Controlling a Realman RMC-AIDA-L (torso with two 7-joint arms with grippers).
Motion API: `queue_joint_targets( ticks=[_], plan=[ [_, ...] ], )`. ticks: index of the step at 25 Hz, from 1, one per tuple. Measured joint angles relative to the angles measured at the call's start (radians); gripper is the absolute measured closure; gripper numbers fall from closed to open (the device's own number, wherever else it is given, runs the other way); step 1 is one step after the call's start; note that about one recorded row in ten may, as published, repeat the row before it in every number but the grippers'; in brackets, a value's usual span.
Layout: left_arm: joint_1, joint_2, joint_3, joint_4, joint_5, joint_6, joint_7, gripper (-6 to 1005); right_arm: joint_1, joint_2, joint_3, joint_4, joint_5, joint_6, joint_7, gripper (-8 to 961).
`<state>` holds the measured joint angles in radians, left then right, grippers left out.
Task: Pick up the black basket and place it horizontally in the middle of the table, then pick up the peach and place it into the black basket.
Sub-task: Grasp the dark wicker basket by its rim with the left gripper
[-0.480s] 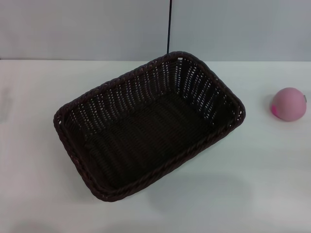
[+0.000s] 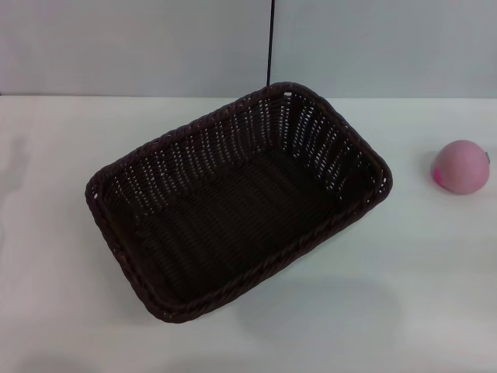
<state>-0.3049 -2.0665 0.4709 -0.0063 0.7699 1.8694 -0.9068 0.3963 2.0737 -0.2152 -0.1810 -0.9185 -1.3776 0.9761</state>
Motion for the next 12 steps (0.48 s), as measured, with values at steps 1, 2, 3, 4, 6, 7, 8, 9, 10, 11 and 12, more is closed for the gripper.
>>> queue_joint_targets(
  ticks=[1, 2, 3, 4, 6, 7, 8, 9, 10, 11, 12],
  plan=[
    [0.0, 0.0, 0.0, 0.0, 0.0, 0.0, 0.0, 233, -0.002, 0.0, -0.011, -0.001, -0.004, 0.0, 0.001, 215],
    [0.008, 0.003, 0.032, 0.029, 0.002, -0.007, -0.016, 243, -0.005, -0.001, -0.025, -0.004, -0.009, 0.0, 0.001, 215],
    [0.008, 0.003, 0.032, 0.029, 0.002, -0.007, -0.016, 244, -0.007, -0.002, -0.043, -0.009, -0.013, 0.0, 0.001, 215],
    [0.017, 0.005, 0.077, 0.082, 0.002, -0.006, -0.018, 244, -0.008, -0.002, -0.052, -0.013, -0.015, 0.0, 0.0, 216],
    [0.017, 0.005, 0.077, 0.082, 0.002, -0.006, -0.018, 245, -0.008, -0.002, -0.061, -0.017, -0.017, 0.0, -0.002, 216],
    [0.025, 0.006, 0.12, 0.126, 0.003, -0.006, -0.022, 246, -0.008, -0.002, -0.062, -0.017, -0.017, 0.0, -0.001, 216],
    [0.04, 0.018, 0.232, 0.227, 0.003, -0.021, -0.032, 247, -0.008, -0.002, -0.064, -0.017, -0.017, 0.0, -0.001, 216],
    [0.042, 0.023, 0.255, 0.245, 0.003, -0.023, -0.035, 247, -0.007, -0.003, -0.066, -0.018, -0.017, 0.0, -0.001, 216],
    [0.045, 0.032, 0.292, 0.275, 0.004, -0.03, -0.045, 248, -0.007, -0.003, -0.068, -0.018, -0.018, 0.0, -0.001, 216],
    [0.045, 0.032, 0.292, 0.275, 0.004, -0.03, -0.045, 248, -0.007, -0.003, -0.07, -0.019, -0.019, 0.0, -0.001, 216],
    [0.043, 0.074, 0.377, 0.357, 0.033, -0.063, -0.131, 249, -0.007, -0.003, -0.071, -0.019, -0.02, 0.0, -0.001, 216]
  ],
)
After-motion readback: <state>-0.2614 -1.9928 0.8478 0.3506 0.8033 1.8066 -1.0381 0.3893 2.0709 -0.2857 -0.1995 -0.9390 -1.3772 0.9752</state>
